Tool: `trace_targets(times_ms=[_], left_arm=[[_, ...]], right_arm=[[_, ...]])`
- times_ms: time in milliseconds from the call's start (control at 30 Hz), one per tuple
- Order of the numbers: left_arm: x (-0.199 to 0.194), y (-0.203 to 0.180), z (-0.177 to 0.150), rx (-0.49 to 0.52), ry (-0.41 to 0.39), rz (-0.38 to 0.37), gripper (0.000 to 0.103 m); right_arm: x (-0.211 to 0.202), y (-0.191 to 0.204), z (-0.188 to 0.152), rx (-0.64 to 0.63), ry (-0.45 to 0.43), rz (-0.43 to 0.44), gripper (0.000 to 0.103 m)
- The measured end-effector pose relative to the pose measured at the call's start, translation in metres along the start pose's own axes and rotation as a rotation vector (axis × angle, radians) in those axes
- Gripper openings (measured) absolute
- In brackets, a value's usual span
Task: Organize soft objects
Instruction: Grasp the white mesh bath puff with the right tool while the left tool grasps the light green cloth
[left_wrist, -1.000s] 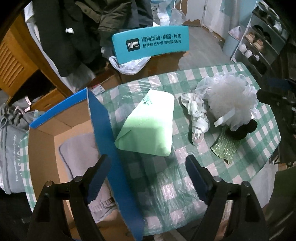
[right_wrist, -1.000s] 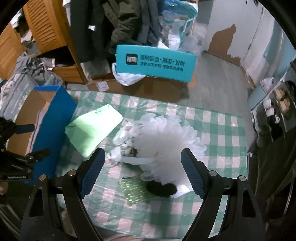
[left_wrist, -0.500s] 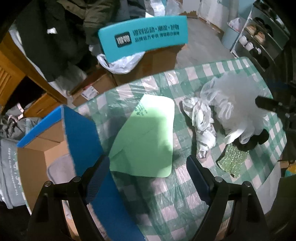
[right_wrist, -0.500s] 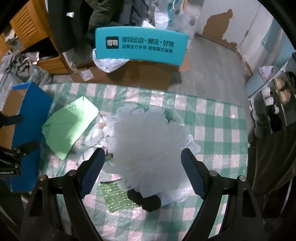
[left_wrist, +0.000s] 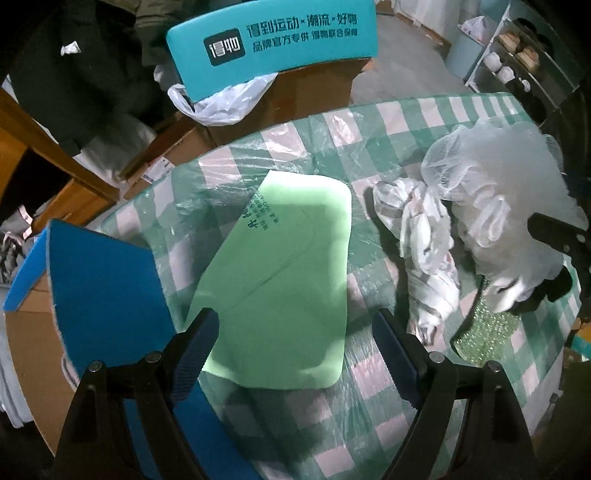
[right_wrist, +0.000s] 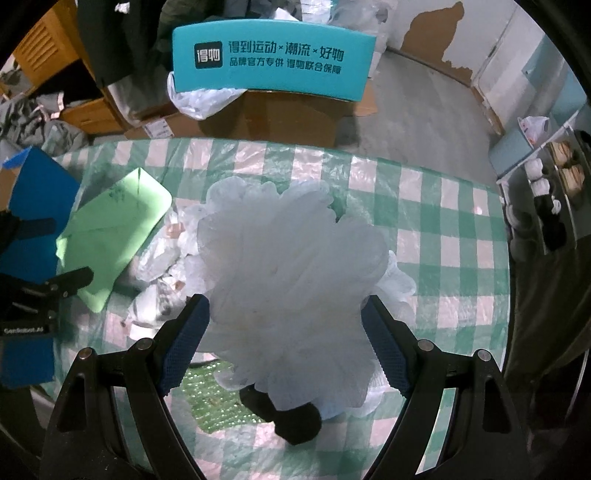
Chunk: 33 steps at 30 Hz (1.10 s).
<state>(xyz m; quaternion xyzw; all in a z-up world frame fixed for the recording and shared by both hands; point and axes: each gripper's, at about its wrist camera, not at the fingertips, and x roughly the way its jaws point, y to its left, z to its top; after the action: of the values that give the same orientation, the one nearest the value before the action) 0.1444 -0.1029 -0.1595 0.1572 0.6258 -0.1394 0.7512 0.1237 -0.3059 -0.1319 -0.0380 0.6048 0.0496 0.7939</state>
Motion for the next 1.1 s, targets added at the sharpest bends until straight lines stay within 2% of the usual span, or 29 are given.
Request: trace_targets(times_ms=[367, 633, 933, 1033, 1100], left_arm=[[0.026, 0.004, 0.006, -0.012, 0.042, 0.018, 0.086], [0.038, 0.009, 0.013, -0.030, 0.067, 0.001, 0.087], [0.045, -0.003, 0.013, 0.030, 0.033, 0.071, 0.092], [0.046, -0.011, 0.009, 0.069, 0.012, 0.132, 0.089], [0.043, -0.014, 0.006, 0.083, -0.007, 0.136, 0.079]], right_arm=[[0.035, -0.001, -0.004, -0.011, 0.076, -0.023, 0.085], [0.055, -0.006, -0.003, 0.017, 0.121, 0.010, 0.091], [0.062, -0.001, -0.001, 0.020, 0.136, -0.001, 0.093], [0.063, 0.000, -0.001, 0.024, 0.137, 0.001, 0.093], [0.063, -0.001, 0.000, 0.031, 0.139, 0.008, 0.093]])
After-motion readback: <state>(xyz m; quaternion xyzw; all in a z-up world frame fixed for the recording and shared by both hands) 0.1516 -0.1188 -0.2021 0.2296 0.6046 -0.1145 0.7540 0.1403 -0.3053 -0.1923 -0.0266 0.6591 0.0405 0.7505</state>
